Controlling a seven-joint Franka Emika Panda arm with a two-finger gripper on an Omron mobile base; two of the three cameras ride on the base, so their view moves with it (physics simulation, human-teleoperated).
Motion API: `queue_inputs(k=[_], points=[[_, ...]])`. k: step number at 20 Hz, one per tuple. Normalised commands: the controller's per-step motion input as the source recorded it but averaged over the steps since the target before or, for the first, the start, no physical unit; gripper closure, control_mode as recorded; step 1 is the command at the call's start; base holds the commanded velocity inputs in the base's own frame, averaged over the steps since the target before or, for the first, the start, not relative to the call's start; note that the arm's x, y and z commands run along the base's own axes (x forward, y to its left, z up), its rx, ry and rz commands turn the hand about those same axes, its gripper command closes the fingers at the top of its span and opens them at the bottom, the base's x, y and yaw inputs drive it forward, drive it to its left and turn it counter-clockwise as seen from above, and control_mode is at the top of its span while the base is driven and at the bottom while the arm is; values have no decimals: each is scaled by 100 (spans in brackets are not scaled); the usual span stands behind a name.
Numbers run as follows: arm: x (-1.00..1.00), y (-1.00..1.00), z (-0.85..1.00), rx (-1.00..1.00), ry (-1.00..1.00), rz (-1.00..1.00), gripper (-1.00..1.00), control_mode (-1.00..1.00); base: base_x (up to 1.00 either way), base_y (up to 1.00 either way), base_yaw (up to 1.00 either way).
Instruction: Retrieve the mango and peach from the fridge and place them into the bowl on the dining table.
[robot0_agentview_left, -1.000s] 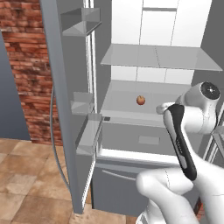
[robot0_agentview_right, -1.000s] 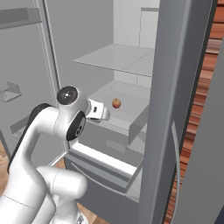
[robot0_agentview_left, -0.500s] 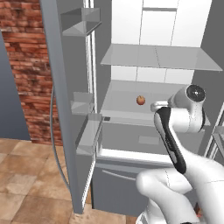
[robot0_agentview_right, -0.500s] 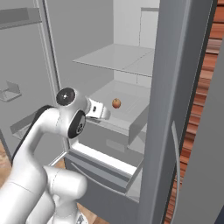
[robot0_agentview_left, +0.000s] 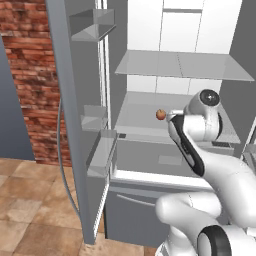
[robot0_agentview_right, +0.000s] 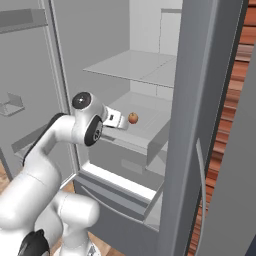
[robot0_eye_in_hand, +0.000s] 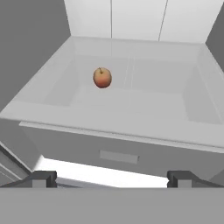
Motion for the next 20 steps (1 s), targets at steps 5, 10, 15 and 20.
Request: queue_inputs(k=[5, 10, 15, 20], points=[[32, 0, -15, 1, 3, 0, -100, -100, 0, 0, 0], [25, 0, -31, 0, 0, 0, -100, -100, 0, 0, 0], [28, 0, -29, 0, 0, 0, -100, -100, 0, 0, 0], [22, 0, -3, 0, 0, 0, -100, -100, 0, 0, 0]])
